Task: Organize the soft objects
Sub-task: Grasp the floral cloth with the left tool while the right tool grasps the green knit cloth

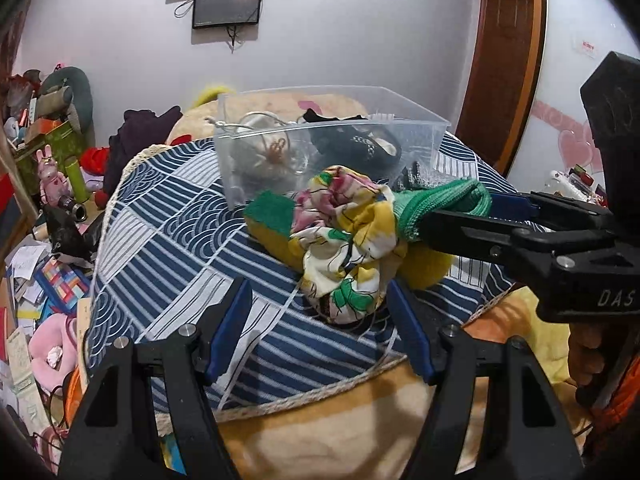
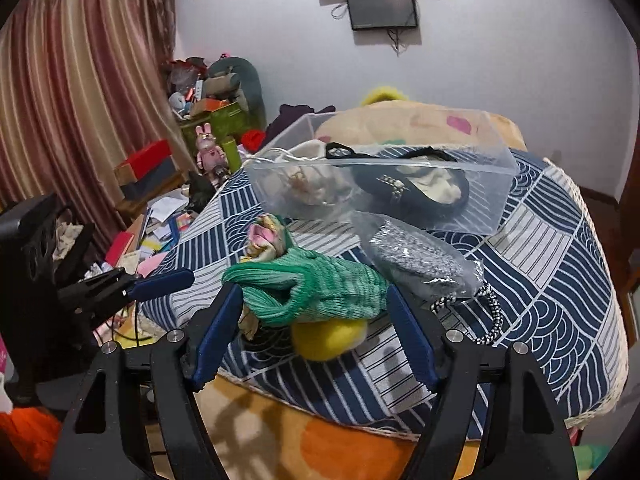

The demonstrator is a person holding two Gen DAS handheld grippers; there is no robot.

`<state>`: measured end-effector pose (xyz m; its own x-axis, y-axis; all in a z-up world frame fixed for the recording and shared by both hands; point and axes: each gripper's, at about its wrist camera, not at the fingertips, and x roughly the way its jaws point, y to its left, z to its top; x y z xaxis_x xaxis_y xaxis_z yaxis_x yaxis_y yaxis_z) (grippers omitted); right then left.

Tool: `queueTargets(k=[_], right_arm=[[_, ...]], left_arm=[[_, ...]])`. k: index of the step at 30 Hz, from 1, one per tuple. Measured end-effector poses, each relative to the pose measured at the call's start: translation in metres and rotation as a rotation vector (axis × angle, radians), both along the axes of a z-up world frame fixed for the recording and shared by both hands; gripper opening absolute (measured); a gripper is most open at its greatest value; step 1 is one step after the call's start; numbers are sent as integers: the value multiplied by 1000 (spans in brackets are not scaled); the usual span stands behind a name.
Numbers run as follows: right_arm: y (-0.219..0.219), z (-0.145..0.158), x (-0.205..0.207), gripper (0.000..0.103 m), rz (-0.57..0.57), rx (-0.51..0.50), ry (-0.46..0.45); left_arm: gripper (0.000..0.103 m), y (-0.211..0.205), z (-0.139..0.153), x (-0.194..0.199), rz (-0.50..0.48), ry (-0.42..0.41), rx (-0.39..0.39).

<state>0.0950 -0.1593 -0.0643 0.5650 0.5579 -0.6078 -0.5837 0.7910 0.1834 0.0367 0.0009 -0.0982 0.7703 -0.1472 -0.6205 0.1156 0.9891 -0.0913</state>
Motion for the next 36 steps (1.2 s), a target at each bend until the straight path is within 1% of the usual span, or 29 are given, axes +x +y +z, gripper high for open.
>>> queueTargets(k=[1,2,3,4,6,7,8,9,10,11,12,13,15,17,18,21,25,30,36], right_arm=[[-1,-1,2,69,-7,8,5],[-3,-1,3,64,-12,15,10],[-4,-2,4,57,-16,20,16],[-4,-1,5,54,-18,24,21],[-8,-3,10,43,-22,41,43],[-9,-4,11,40,-24,47,51],[-11,-4,13,34,-30,52,55],[-13,-5,15,26,-36,57,57],[-14,-5,17,23,-42,63,59],[-16,-5,18,19,-44,67,61],[-17,-5,19,15,-47,74,61],[-18,-5,19,15,-50,78,58],[-20,-3,17,13,-61,81,47],[-23,-2,17,13,-68,83,44],[-24,-1,16,13,-71,84,41],[-31,4,14,12,-93,92,23],[-38,12,15,11,-104,117,9],[-46,27,11,11,-112,147,-30],[-50,50,8,11,-122,174,-93]], left_arm=[[69,-2,-1,3,0,2,0],[69,-4,-3,7,-1,3,-2],[69,-6,-5,10,-4,2,-2],[69,-8,-7,13,-4,2,4],[69,-10,-12,20,6,8,15],[69,-10,-14,23,11,13,12],[69,-9,-17,26,16,20,2],[69,-8,-19,28,23,24,-11],[69,-7,-20,30,27,26,-21],[68,-6,-21,30,28,27,-29],[62,-5,-22,30,27,26,-43],[58,-3,-22,30,23,25,-52],[40,-3,-22,29,1,31,-66],[29,-4,-22,29,-11,38,-71],[25,-4,-22,28,-15,39,-74],[17,-2,-18,22,-11,26,-80],[15,8,-3,14,-3,-13,-126],[15,21,21,6,19,-82,-154],[15,28,46,14,43,-155,-134]])
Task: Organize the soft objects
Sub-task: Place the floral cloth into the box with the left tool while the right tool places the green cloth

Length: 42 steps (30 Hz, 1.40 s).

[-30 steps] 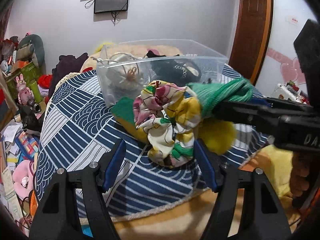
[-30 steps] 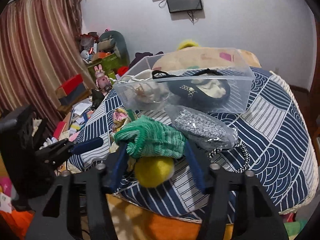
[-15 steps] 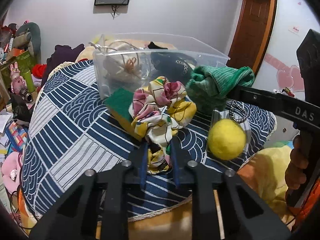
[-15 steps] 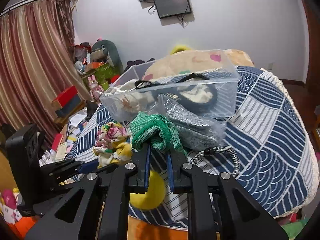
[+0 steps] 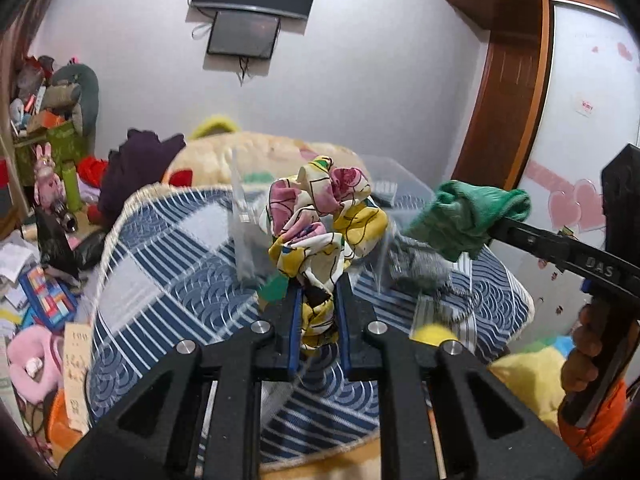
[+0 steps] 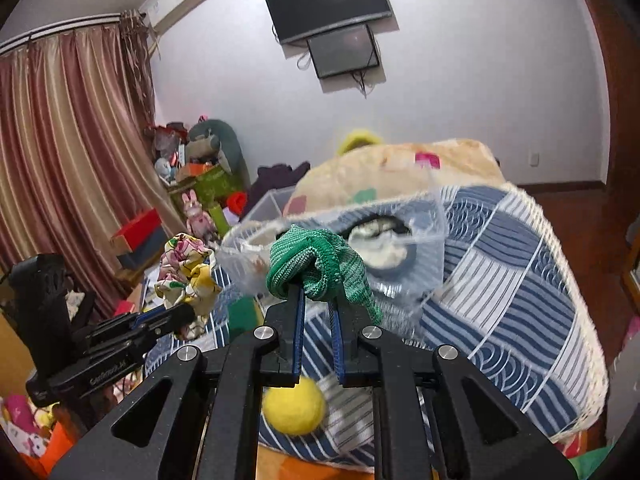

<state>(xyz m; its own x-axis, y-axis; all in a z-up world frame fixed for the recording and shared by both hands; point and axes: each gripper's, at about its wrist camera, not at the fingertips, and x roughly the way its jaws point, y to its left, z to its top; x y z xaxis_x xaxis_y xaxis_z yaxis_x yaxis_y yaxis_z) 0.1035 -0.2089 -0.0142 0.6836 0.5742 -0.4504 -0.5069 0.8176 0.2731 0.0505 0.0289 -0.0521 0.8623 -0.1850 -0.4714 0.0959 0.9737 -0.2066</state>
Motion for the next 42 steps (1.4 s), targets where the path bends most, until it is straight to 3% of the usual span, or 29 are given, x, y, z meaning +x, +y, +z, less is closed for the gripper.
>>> queueTargets(k=[7,13,16,20,25,35,37,42], right_arm=[[-3,23,16,11,-42,9,-68],[-6,30,31,11,-77,-15,-103],[-7,32,38,11,-91,-28,-106],[-5,25,52,11,-91,-41,-83],[2,11,70,11,-84,-57,-27],[19,-13,96,11,-87,-71,54],[22,-16,99,11,-96,-89,65],[23,-21,100,13,-99,-124,75]], left_arm=[[15,10,20,25,29,-34,27],[15,12,23,51,56,-39,81],[15,13,23,64,57,-38,69],[15,14,19,86,21,-3,31],[15,5,5,111,-5,51,49],[15,-1,-10,131,8,87,28],[17,-2,-13,134,13,101,40],[37,-3,-12,130,26,92,28]])
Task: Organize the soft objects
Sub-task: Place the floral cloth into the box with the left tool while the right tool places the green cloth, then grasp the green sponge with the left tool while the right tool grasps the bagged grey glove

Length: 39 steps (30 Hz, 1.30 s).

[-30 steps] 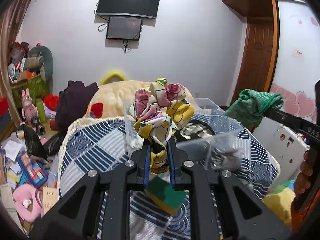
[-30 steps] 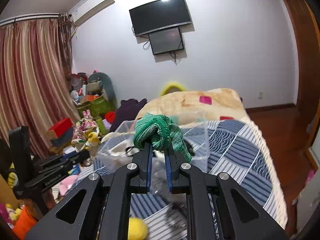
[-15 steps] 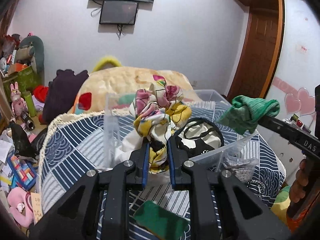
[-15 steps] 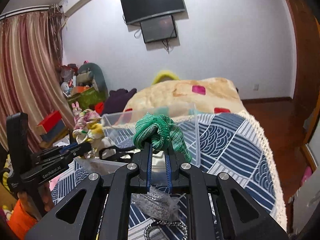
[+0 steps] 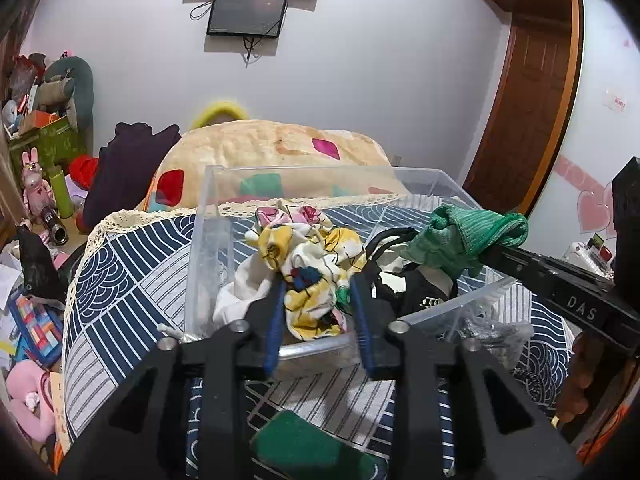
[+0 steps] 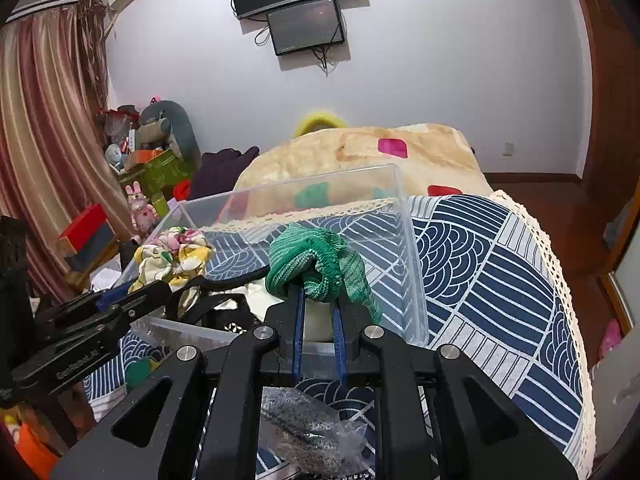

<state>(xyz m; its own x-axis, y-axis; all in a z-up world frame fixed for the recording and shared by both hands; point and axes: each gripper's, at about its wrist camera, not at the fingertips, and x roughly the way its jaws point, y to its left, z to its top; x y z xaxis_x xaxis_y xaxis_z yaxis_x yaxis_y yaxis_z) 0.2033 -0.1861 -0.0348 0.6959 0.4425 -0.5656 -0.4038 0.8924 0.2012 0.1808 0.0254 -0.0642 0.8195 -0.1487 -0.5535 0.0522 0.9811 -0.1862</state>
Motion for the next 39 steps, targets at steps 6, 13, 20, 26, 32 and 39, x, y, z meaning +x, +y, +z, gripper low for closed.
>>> queueTargets(k=[6,13,20,26,32,39], right_arm=[[-4,5,-8,20,10,-30,-19],[-11,15,-25,44,8,-35,-64],[-18,30,-38,56,14,-34,-122],[-26,38,-54,83,13,-5,-179],[-30,23,-50,83,22,0,-130],[-31,-13,-40,83,32,14,8]], left_arm=[[52,-8,4,-13,-8,-25,32],[55,-10,14,-27,-12,-33,10],[68,-8,30,-48,7,-84,24],[83,0,40,-66,31,-123,39],[95,-1,29,-78,49,-125,84],[95,-6,-5,-75,32,-31,89]])
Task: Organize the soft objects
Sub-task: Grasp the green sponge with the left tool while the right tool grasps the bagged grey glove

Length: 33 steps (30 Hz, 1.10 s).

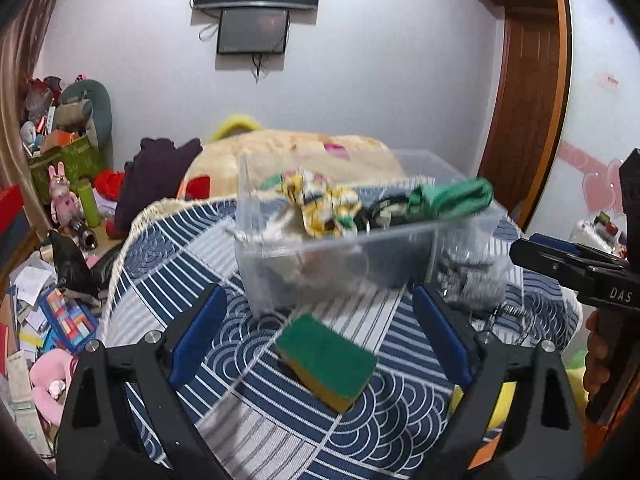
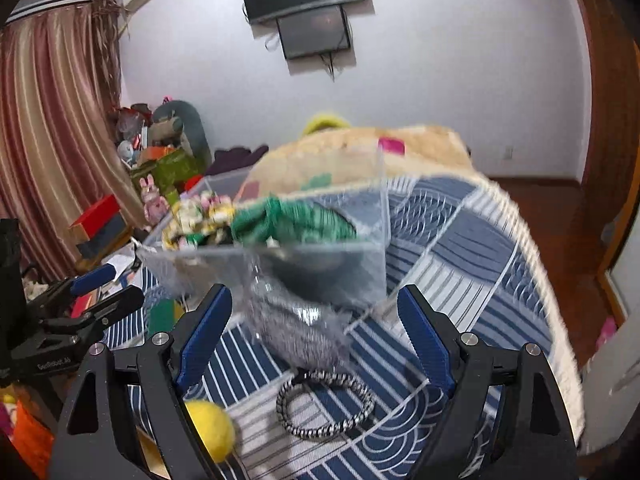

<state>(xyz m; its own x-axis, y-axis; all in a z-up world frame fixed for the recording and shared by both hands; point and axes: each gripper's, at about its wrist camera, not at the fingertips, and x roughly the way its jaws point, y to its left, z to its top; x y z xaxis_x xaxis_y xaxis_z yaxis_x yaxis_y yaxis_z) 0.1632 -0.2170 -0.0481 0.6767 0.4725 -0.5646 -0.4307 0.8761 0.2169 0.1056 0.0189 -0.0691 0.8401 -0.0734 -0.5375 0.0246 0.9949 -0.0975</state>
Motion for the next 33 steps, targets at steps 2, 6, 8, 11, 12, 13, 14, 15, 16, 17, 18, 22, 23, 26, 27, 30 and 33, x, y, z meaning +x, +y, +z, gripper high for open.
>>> queueTargets(k=[2,6,8,11,12,13,14,15,16,17,18,22,23,26,27,30,33], right_arm=[[1,-9,2,83,12,11,35],[9,-21,4,83,20,-7,68],[13,-26,3,83,21,-25,74],[18,-32,4,83,19,-50,80],[20,-34,3,83,14,-57,80],[21,-35,4,83,14,-62,82],[22,-36,4,82,19,-67,85],[24,-37,4,76,18,-73,85],[26,-37,4,72,19,-79,82],[29,-38,3,62,29,-89,83],[31,-38,3,53,37,-93,84],[38,-37,-4,38,64,-106,55],[39,-36,-4,34,69,-107,51],[40,-32,-8,27,83,-114,23],[41,-30,-10,27,87,-118,8],[41,-24,-16,25,93,-123,-24],[40,-18,-18,24,112,-103,-33]], left_arm=[[95,-2,-7,2,-1,18,-8],[95,-5,-24,8,-8,71,-34],[95,-6,-33,9,-6,92,-40],[95,-7,-45,11,-16,124,-55],[95,-8,-47,11,-17,129,-57],[95,-8,-49,11,-19,131,-59],[94,-8,-50,12,-20,133,-61],[92,-8,-52,11,-20,132,-63],[90,-8,-53,10,-21,130,-67],[84,-8,-54,10,-25,131,-72],[79,-8,-55,10,-35,142,-81],[66,-7,-55,9,-44,145,-88],[60,-7,-55,8,-49,144,-87],[57,-4,-52,4,-54,135,-113],[57,-2,-50,3,-49,128,-117],[57,1,-43,-1,-41,99,-115],[57,0,-30,-8,-42,61,-110]])
